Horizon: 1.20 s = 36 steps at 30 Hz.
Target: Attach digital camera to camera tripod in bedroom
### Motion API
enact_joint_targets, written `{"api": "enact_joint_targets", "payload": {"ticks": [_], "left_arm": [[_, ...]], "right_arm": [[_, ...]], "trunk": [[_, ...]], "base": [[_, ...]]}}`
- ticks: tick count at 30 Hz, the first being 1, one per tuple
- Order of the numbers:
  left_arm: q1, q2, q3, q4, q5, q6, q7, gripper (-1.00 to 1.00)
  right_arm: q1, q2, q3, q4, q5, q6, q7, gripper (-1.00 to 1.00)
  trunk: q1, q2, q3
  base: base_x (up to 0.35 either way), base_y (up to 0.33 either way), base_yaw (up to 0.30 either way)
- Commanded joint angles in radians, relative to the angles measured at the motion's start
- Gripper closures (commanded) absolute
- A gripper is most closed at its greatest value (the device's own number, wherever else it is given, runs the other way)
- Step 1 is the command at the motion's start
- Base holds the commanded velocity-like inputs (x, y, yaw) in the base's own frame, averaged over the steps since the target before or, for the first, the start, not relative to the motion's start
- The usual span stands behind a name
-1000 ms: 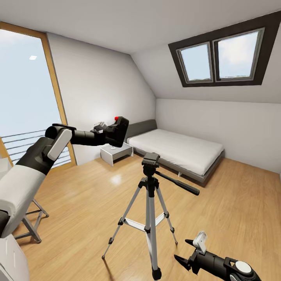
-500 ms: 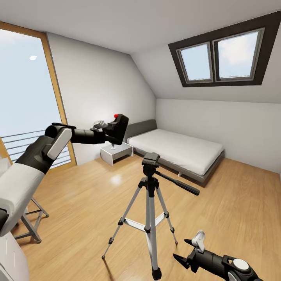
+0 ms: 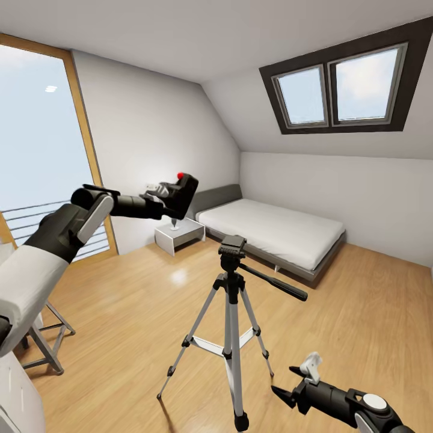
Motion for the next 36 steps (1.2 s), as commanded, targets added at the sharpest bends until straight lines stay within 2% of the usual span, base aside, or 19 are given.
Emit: {"api": "enact_joint_targets", "payload": {"ticks": [1,2,6,7,11,12,15,16,20,21,24,26,27,32,33,36], "left_arm": [[-0.001,0.001,-0.004,0.0,-0.026,-0.003,-0.021,1.0],[-0.001,0.001,-0.004,0.0,-0.026,-0.003,-0.021,1.0],[-0.003,0.001,-0.004,0.0,-0.119,-0.018,-0.085,1.0],[-0.003,0.001,-0.004,0.0,-0.119,-0.018,-0.085,1.0],[-0.007,0.001,-0.007,-0.018,-0.163,-0.022,-0.127,1.0],[-0.007,0.001,-0.007,-0.018,-0.163,-0.022,-0.127,1.0],[-0.013,-0.001,-0.036,-0.05,-0.196,-0.026,-0.175,1.0],[-0.013,-0.001,-0.036,-0.05,-0.196,-0.026,-0.175,1.0],[-0.051,-0.015,-0.106,-0.045,-0.275,-0.036,-0.247,1.0],[-0.051,-0.015,-0.106,-0.045,-0.275,-0.036,-0.247,1.0],[-0.087,-0.04,-0.157,0.004,-0.327,-0.06,-0.298,1.0],[-0.108,-0.059,-0.182,0.05,-0.347,-0.097,-0.343,1.0],[-0.108,-0.059,-0.182,0.05,-0.347,-0.097,-0.343,1.0],[-0.175,-0.108,-0.21,0.208,-0.372,-0.229,-0.49,1.0],[-0.175,-0.108,-0.21,0.208,-0.372,-0.229,-0.49,1.0],[-0.222,-0.137,-0.22,0.309,-0.379,-0.28,-0.559,1.0]], "right_arm": [[-0.001,-0.001,-0.001,-0.001,-0.01,0.011,0.001,-1.0],[-0.001,-0.001,-0.001,-0.001,-0.01,0.011,0.001,-1.0],[-0.001,0.0,-0.007,-0.004,-0.009,0.018,0.001,-1.0],[-0.001,0.0,-0.007,-0.004,-0.009,0.018,0.001,-1.0],[-0.001,0.001,-0.007,-0.005,-0.007,0.02,0.0,-1.0],[-0.001,0.001,-0.007,-0.005,-0.007,0.02,0.0,-1.0],[-0.001,0.003,-0.007,-0.006,-0.01,0.024,0.0,-1.0],[-0.001,0.003,-0.007,-0.006,-0.01,0.024,0.0,-1.0],[-0.001,0.009,-0.007,-0.009,-0.011,0.052,-0.001,-1.0],[-0.001,0.009,-0.007,-0.009,-0.011,0.052,-0.001,-1.0],[-0.001,0.016,-0.008,-0.01,-0.011,0.075,0.0,-1.0],[-0.001,0.02,-0.009,-0.011,-0.011,0.084,0.0,-1.0],[-0.001,0.02,-0.009,-0.011,-0.011,0.084,0.0,-1.0],[-0.001,0.035,-0.009,-0.013,-0.013,0.099,0.0,-1.0],[-0.001,0.035,-0.009,-0.013,-0.013,0.099,0.0,-1.0],[-0.001,0.055,-0.009,-0.014,-0.012,0.103,0.0,-1.0]], "trunk": [[0.0,-0.001,0.0],[0.0,-0.001,0.0],[0.0,-0.001,0.0],[0.0,-0.001,0.0],[0.0,-0.001,0.0],[0.0,-0.001,0.0],[0.0,-0.001,0.0],[0.0,-0.001,0.0],[0.0,-0.001,0.0],[0.0,-0.001,0.0],[0.0,-0.001,0.0],[0.0,-0.001,0.0],[0.0,-0.001,0.0],[0.0,-0.001,0.0],[0.0,-0.001,0.0],[0.0,-0.001,0.0]], "base": [[0.0,0.0,0.0],[0.0,0.0,0.0],[0.0,0.0,0.0],[0.0,0.0,0.0],[0.0,0.0,0.0],[0.0,0.0,0.0],[0.0,0.0,0.0],[0.0,0.0,0.0],[0.0,0.0,0.0],[0.0,0.0,0.0],[0.0,0.0,0.0],[0.0,0.0,0.0],[0.0,0.0,0.0],[0.0,0.0,0.0],[0.0,0.0,0.0],[0.0,0.0,0.0]]}}
